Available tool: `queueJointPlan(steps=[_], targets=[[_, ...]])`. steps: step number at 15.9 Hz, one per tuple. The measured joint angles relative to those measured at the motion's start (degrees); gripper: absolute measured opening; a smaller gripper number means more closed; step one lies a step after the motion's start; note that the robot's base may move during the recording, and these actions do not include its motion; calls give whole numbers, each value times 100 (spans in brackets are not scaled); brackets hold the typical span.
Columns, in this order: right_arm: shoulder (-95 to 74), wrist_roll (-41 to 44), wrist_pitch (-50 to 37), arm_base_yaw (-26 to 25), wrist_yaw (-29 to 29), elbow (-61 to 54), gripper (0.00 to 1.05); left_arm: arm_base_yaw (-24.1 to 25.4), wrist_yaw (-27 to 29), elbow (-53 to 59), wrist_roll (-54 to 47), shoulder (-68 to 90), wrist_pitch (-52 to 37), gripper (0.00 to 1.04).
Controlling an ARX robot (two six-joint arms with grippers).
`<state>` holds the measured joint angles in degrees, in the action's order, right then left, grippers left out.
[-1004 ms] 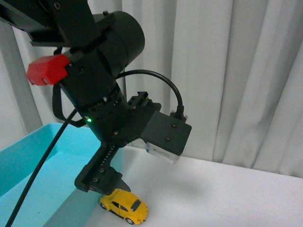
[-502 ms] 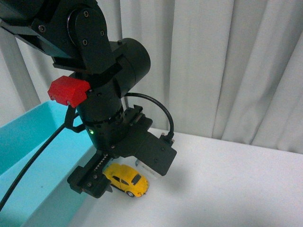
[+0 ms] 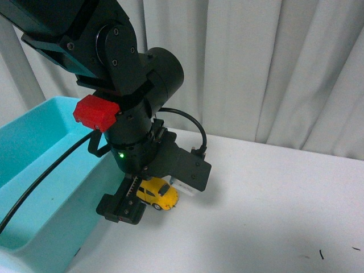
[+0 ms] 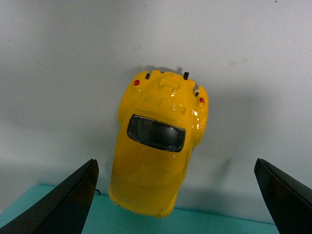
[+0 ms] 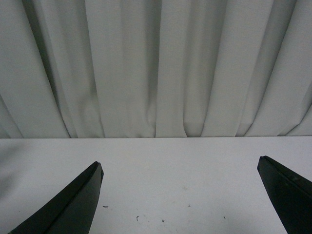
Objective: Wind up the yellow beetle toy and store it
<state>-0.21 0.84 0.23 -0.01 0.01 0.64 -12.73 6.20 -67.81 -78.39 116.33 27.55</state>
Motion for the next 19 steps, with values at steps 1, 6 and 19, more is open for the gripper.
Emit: queueJointPlan(steps=[1, 6, 19], targets=[[0, 0, 0, 0, 2, 0, 98, 7, -4, 0, 15, 59, -52, 98], [0, 0, 0, 0, 0, 0, 98, 20, -240, -52, -485, 330, -247, 89], [0, 0, 0, 0, 0, 0, 98, -275, -962, -26, -1840, -197, -177, 44]])
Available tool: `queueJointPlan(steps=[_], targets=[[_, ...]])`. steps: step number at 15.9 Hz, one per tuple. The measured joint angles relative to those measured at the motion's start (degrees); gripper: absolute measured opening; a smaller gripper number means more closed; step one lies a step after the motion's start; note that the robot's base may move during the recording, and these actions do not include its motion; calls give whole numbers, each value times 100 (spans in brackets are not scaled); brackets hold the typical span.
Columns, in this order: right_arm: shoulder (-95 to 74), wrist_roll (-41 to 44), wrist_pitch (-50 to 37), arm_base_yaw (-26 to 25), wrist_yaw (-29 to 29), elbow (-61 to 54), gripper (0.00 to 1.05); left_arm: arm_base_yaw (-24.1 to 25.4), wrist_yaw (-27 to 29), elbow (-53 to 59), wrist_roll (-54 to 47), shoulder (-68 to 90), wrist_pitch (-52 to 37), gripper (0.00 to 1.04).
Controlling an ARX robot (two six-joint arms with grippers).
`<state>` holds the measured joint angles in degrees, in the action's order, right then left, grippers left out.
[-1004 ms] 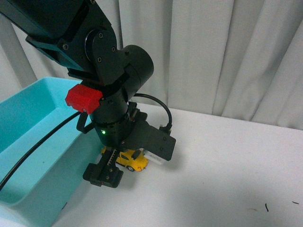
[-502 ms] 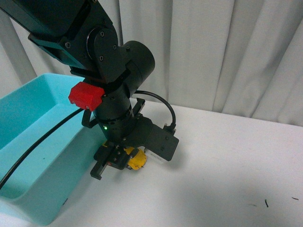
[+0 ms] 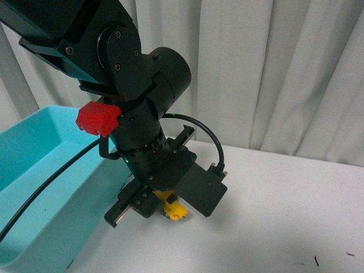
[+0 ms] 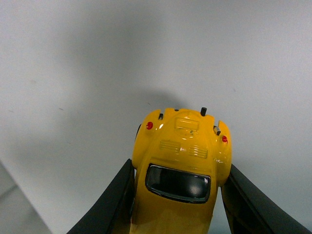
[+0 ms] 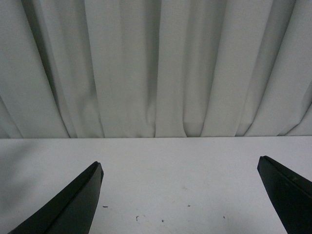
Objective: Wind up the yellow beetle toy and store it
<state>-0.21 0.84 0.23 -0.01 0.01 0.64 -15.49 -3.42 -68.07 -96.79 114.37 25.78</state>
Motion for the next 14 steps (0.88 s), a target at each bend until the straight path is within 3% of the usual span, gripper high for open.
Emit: queueJointPlan(steps=[6, 9, 11, 12, 14], targets=[[0, -2, 0, 0, 0, 0, 98, -315, -1473, 190, 857, -1602, 240, 44], [0, 0, 0, 0, 0, 0, 98, -35, -2282, 66, 1759, -2428, 446, 44], [0, 0, 2, 0, 0, 0, 98, 424, -2658, -245, 2496, -2680, 186, 44], [0, 0, 0, 0, 0, 0, 98, 675, -2527, -404, 2892, -2664, -76, 44], [0, 0, 0, 0, 0, 0, 98, 1180, -1749, -756, 3740, -2297, -315, 44]])
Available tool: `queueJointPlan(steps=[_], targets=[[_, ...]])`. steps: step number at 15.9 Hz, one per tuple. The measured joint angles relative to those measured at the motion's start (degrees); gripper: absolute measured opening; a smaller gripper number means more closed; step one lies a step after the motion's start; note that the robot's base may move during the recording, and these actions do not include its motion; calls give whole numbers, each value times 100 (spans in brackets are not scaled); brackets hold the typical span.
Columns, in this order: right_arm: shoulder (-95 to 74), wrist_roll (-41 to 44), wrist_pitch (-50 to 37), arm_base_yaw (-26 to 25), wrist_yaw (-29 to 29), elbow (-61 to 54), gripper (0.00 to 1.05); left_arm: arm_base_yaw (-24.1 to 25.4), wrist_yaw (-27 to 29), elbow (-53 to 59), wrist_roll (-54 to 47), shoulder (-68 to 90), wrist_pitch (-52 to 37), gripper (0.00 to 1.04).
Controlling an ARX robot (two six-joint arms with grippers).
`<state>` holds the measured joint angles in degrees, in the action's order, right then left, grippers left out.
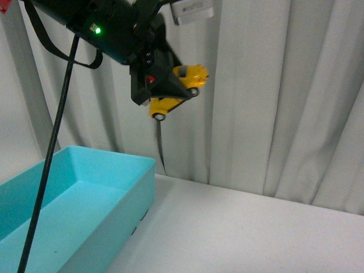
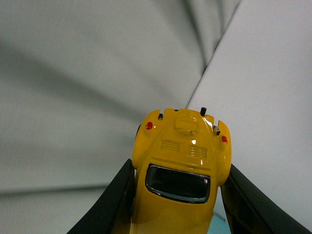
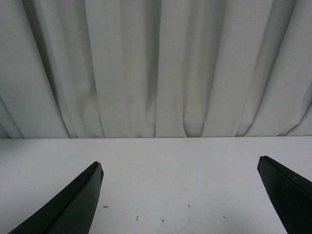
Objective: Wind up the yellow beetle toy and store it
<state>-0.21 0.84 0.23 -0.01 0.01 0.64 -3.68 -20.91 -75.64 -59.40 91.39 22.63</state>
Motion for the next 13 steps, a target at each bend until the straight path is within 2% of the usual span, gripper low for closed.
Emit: queueJointPlan(steps=[5, 9, 13], targets=[[0, 0, 0, 0, 0, 0, 98, 802, 1397, -125, 1698, 1069, 4, 44], [0, 0, 0, 0, 2, 0, 98, 1327, 1906, -127, 2352, 1255, 221, 44], [0, 0, 0, 0, 0, 0, 98, 1915, 2343, 142, 2658, 1405, 9, 44]])
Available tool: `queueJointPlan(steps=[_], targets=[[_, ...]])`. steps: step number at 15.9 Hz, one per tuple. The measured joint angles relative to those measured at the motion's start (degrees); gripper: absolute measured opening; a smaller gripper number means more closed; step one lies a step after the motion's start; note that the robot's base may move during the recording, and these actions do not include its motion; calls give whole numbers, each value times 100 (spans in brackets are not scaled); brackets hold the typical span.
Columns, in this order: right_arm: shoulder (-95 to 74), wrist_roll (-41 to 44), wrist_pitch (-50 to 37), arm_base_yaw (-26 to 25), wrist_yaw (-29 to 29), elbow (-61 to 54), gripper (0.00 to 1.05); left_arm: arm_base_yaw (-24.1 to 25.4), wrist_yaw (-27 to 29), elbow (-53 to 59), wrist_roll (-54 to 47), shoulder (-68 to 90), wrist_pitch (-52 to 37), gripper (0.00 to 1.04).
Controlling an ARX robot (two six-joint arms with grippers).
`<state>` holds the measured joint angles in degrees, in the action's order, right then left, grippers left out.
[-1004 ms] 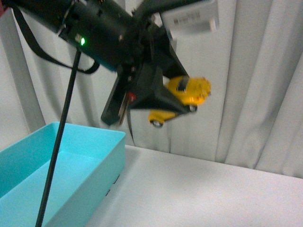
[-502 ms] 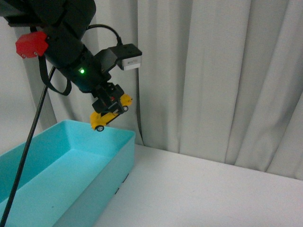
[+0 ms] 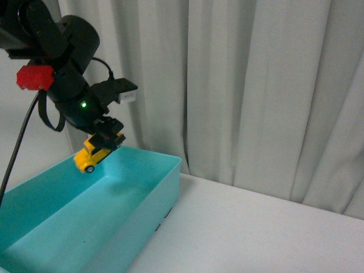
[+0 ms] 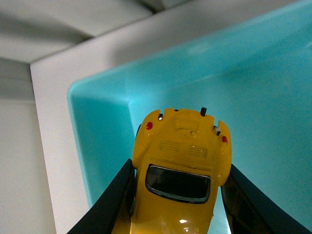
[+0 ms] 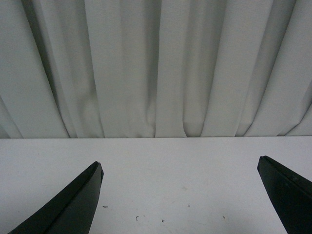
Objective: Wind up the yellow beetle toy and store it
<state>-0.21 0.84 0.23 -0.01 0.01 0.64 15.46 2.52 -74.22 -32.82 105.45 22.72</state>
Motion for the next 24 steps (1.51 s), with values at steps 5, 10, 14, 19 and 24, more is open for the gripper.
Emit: queueJointPlan(steps=[5, 10, 14, 19, 24], targets=[[0, 0, 0, 0, 0, 0, 98, 258, 247, 691, 393, 372, -341, 44], [0, 0, 0, 0, 0, 0, 98, 153, 291, 728, 518, 442, -398, 44], [0, 0, 0, 0, 0, 0, 98, 39, 555, 890, 656, 817, -568, 44], [0, 0, 0, 0, 0, 0, 98, -114, 684, 964, 710, 979, -767, 44], [0, 0, 0, 0, 0, 0, 98, -114, 699, 964, 713, 979, -767, 44]])
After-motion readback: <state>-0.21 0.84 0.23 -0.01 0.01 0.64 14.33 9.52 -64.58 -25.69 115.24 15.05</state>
